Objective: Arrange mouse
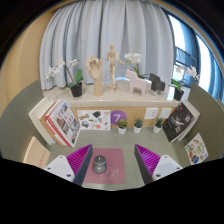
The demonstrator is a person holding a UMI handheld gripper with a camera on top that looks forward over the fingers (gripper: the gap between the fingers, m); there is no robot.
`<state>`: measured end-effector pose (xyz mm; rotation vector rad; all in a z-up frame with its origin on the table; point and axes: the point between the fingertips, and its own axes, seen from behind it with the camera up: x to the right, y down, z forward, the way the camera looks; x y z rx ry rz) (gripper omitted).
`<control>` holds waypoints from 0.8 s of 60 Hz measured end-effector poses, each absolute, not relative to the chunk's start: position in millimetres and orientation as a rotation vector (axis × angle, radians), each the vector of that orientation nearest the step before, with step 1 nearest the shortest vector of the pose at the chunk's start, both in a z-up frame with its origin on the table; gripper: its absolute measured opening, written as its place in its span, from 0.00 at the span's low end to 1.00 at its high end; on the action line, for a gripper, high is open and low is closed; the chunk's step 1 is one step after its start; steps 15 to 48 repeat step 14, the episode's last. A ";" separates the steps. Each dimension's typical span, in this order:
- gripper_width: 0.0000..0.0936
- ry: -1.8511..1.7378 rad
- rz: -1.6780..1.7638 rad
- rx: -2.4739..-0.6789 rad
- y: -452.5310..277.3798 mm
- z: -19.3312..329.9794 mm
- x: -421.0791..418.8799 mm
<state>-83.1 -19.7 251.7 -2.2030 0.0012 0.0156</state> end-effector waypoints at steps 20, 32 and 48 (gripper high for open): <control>0.91 0.015 0.026 -2.209 -32.4 250.9 -77.6; 0.91 0.015 0.026 -2.209 -32.4 250.9 -77.6; 0.91 0.015 0.026 -2.209 -32.4 250.9 -77.6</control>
